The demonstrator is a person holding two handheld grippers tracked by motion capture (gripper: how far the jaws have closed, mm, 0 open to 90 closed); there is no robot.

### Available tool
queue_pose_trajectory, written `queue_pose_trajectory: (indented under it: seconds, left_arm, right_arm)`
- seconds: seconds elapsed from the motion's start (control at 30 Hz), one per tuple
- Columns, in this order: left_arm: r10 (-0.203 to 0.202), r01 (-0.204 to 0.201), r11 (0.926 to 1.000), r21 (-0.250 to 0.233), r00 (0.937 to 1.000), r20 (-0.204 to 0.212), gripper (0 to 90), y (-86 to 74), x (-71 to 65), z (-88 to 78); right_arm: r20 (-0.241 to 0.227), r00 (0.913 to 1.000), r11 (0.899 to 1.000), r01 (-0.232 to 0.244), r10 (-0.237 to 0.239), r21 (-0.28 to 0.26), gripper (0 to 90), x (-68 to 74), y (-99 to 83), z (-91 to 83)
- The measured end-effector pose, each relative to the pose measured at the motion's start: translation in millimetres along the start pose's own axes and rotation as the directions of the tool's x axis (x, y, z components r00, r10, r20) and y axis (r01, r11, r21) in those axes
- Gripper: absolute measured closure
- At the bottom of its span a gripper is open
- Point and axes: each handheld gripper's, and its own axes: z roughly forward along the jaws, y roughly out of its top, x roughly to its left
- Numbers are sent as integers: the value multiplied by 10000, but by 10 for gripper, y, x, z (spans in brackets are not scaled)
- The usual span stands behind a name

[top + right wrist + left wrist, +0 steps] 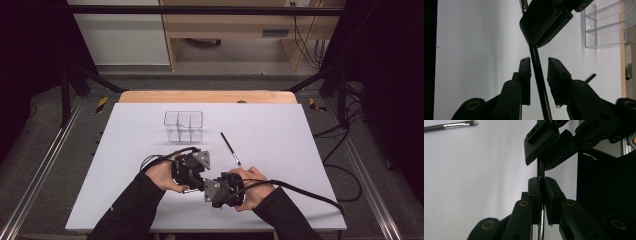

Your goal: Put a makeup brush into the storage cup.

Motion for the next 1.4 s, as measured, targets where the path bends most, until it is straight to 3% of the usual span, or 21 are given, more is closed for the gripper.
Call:
queue_pose_trajectory:
  seconds: [0.47, 0.97, 1.1, 1.2, 1.4]
  left_arm:
    - [44, -44, 10000, 50, 10000, 68, 833, 2, -14, 6]
    - [206, -210, 9990, -402, 9997, -90, 811, -31, -21, -49]
    - [217, -242, 9982, -542, 9987, -455, 679, -59, -16, -77]
    - [166, -253, 9951, -961, 9958, -900, 589, -114, -15, -141]
    - [-70, -129, 9908, -1348, 9892, -1466, 429, -222, 8, -239]
  right_arm:
    - [-189, 9995, 9993, 258, -253, 264, 818, 13, 1, 35]
    - [-532, 9986, 9999, 13, -6, 130, 842, -17, -14, 15]
    - [-554, 9984, 9999, -78, 84, 110, 842, -31, -25, 12]
    - [-565, 9981, 9996, -245, 250, 101, 842, -51, -36, 1]
    - [-494, 9974, 9986, -527, 527, 27, 841, -83, -65, -19]
